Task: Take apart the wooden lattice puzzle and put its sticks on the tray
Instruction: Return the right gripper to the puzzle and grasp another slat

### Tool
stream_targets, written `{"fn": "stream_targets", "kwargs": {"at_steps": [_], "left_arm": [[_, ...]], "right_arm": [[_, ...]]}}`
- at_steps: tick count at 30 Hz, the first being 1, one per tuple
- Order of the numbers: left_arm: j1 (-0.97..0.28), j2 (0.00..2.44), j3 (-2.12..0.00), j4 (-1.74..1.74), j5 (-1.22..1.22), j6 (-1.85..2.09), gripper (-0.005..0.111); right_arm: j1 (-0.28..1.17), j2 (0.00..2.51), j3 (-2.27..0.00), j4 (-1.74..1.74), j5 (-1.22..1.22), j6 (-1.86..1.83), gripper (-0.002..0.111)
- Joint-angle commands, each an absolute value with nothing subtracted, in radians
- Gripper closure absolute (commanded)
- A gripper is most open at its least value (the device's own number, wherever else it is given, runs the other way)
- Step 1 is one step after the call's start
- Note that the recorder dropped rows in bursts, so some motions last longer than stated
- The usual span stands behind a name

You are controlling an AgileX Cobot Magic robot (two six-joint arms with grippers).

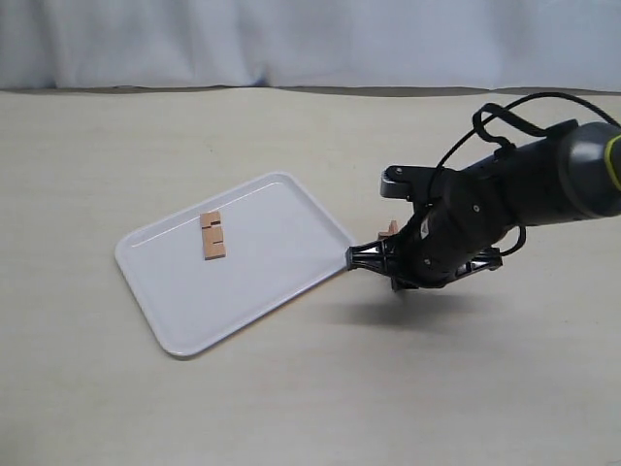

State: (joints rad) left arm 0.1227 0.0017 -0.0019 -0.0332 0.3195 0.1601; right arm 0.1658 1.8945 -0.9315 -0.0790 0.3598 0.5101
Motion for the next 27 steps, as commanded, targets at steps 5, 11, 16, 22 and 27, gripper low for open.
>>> {"fn": "stream_targets", "kwargs": {"at_steps": [5, 11, 16, 22, 27], "left_arm": [[0.123, 0.0, 0.0, -0.037, 0.308, 0.159, 0.107], [0.123, 0.0, 0.0, -0.037, 0.308, 0.159, 0.107], [0.123, 0.0, 0.0, -0.037, 0.308, 0.159, 0.107], [0.123, 0.0, 0.0, -0.037, 0.308, 0.159, 0.107], [0.123, 0.0, 0.0, -0.037, 0.308, 0.159, 0.107]], "right_arm": [[0.163, 1.778, -0.928, -0.097, 0.368, 0.512, 0.104], [0.163, 1.719, -0.928, -0.097, 0.342, 0.512, 0.104], [0.163, 1.707, -0.928, -0.09, 0.31, 0.512, 0.104], [0.164, 1.707, -0.928, 0.043, 0.291, 0.512, 0.104], [0.165, 1.707, -0.928, 0.093, 0.276, 0.512, 0.104]]}}
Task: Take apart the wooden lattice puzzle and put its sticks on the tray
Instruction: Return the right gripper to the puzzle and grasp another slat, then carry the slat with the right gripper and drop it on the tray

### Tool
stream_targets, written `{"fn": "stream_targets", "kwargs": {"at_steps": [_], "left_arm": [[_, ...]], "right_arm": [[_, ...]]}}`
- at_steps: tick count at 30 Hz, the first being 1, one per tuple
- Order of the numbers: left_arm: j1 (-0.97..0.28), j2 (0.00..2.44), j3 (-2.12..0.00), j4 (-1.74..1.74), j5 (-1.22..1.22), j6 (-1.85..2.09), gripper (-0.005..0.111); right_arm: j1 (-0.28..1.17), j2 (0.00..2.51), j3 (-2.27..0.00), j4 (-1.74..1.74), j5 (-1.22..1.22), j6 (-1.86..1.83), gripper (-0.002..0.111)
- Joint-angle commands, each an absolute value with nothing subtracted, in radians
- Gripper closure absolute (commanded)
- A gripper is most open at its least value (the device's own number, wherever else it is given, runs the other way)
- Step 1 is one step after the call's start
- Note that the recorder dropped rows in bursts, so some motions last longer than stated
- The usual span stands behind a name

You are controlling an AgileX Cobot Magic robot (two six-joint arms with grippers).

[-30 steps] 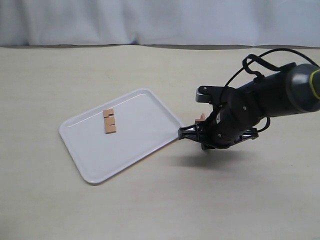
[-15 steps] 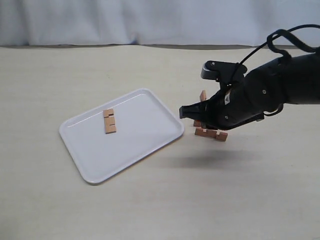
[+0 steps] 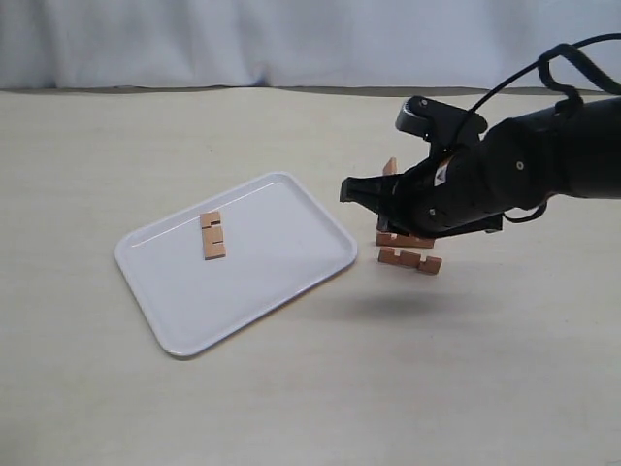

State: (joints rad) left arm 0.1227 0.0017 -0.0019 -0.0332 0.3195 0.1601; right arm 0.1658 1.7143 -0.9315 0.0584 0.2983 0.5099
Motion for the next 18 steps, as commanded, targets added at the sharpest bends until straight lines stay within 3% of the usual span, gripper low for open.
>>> {"fn": "stream_targets", "kwargs": {"at_steps": [1, 8, 18], "left_arm": [[0.123, 0.0, 0.0, -0.037, 0.308, 0.159, 0.107], [0.123, 0.0, 0.0, -0.037, 0.308, 0.159, 0.107], [0.123, 0.0, 0.0, -0.037, 0.308, 0.159, 0.107]], "right_arm": [[0.167, 1.707, -0.928, 0.097, 0.272, 0.512, 0.104], [0.275, 1.709, -0.928, 0.097, 0.123, 0.51, 0.104], [0.46, 1.771, -0.928, 0.097, -0.372, 0.51, 0.104]]}}
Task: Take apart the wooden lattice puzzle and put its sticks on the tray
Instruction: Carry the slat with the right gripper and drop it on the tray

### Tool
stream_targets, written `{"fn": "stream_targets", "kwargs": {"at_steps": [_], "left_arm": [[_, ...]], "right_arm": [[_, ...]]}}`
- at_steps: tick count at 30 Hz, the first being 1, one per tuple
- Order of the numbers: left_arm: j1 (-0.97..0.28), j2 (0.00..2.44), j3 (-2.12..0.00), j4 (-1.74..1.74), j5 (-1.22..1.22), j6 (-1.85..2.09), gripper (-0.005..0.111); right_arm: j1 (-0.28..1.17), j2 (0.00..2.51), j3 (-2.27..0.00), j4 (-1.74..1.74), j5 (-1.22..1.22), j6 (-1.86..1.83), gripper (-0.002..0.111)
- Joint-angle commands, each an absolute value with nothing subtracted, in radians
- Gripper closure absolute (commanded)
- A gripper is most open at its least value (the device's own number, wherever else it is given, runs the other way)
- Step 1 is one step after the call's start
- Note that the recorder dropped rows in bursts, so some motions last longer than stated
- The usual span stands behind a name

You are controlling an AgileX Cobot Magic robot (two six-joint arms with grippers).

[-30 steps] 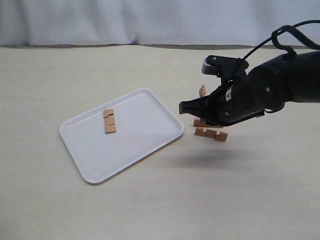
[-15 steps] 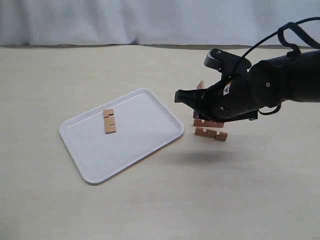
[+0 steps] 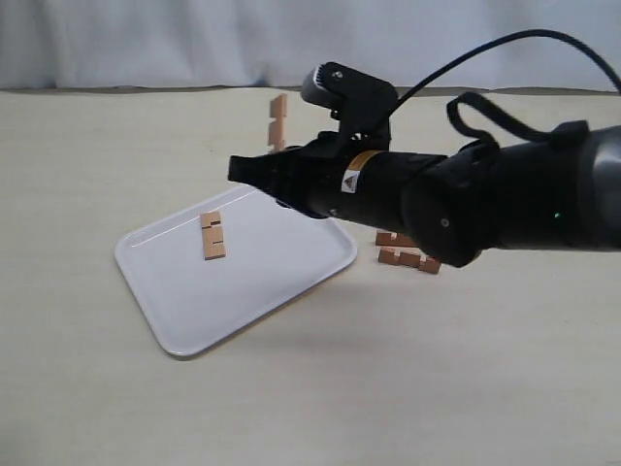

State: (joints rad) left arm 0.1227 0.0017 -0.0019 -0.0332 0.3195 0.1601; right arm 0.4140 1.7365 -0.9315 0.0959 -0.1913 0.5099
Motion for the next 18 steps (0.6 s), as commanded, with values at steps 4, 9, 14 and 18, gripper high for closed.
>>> {"fn": "stream_targets", "kwargs": {"at_steps": [4, 9, 14, 18], "left_arm": [[0.123, 0.0, 0.0, -0.039, 0.308, 0.159, 0.107], [0.123, 0.0, 0.0, -0.039, 0.308, 0.159, 0.107], [0.123, 0.0, 0.0, -0.037, 0.308, 0.159, 0.107], [0.123, 0.0, 0.0, -0.037, 0.308, 0.159, 0.107]], "right_arm": [[0.504, 1.823, -0.933, 0.097, -0.476, 0.51, 0.104], [0.515, 1.893, -1.002, 0.092, -0.337, 0.536, 0.104], [0.515, 1.93, -1.1, 0.092, -0.153, 0.536, 0.102], [0.515, 1.939, -1.162, 0.092, -0.075, 0.532, 0.087]]}}
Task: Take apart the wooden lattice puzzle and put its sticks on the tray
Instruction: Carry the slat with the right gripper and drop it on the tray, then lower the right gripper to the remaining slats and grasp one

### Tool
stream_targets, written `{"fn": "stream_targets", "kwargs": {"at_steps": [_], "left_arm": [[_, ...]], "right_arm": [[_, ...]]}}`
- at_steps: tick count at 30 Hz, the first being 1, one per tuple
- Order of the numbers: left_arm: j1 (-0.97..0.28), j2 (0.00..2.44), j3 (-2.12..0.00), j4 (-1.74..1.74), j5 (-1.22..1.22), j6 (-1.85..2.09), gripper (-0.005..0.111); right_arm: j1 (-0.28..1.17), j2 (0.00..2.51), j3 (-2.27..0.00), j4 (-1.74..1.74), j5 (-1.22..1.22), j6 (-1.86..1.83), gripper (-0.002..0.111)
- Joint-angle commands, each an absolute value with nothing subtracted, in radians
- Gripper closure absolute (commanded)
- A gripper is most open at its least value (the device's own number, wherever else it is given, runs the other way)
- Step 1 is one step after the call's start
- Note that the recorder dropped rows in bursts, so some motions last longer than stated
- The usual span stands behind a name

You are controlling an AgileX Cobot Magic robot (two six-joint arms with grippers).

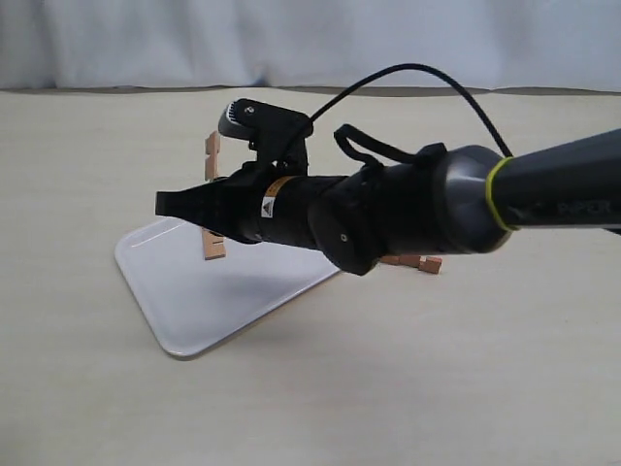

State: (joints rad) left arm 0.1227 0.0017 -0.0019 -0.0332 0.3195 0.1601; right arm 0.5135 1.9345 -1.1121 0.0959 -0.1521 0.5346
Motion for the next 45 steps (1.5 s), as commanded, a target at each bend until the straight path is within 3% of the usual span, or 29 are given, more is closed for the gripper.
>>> {"fn": "stream_targets", "kwargs": {"at_steps": [1, 6, 11, 14, 22, 35, 38, 41, 45], "left_arm": [[0.123, 0.0, 0.0, -0.037, 0.308, 0.159, 0.107], [0.123, 0.0, 0.0, -0.037, 0.308, 0.159, 0.107], [0.123, 0.0, 0.0, -0.037, 0.308, 0.159, 0.107], [0.123, 0.0, 0.0, -0.037, 0.308, 0.159, 0.107], [0.123, 0.0, 0.0, -0.037, 0.308, 0.159, 0.107], [0.123, 0.0, 0.0, -0.037, 0.308, 0.159, 0.107], [0.123, 0.0, 0.0, -0.037, 0.308, 0.159, 0.107], [0.123, 0.0, 0.0, -0.037, 0.308, 0.159, 0.107], [0.123, 0.0, 0.0, -0.037, 0.308, 0.159, 0.107]], "right_arm": [[0.515, 1.939, -1.172, 0.092, -0.064, 0.532, 0.082], [0.515, 1.939, -1.203, 0.092, 0.029, 0.532, 0.058], [0.515, 1.937, -1.247, 0.085, 0.213, 0.521, 0.048], [0.515, 1.913, -1.283, 0.046, 0.353, 0.431, 0.048], [0.512, 1.804, -1.286, -0.603, 0.824, 0.238, 0.048], [0.322, 1.762, -1.145, -0.545, 0.904, 0.242, 0.048], [0.185, 1.695, -1.143, -0.34, 0.863, 0.226, 0.048], [0.082, 1.678, -1.128, 0.082, 0.849, -0.088, 0.048], [0.073, 1.68, -1.089, 0.301, 0.814, -0.335, 0.048]]}}
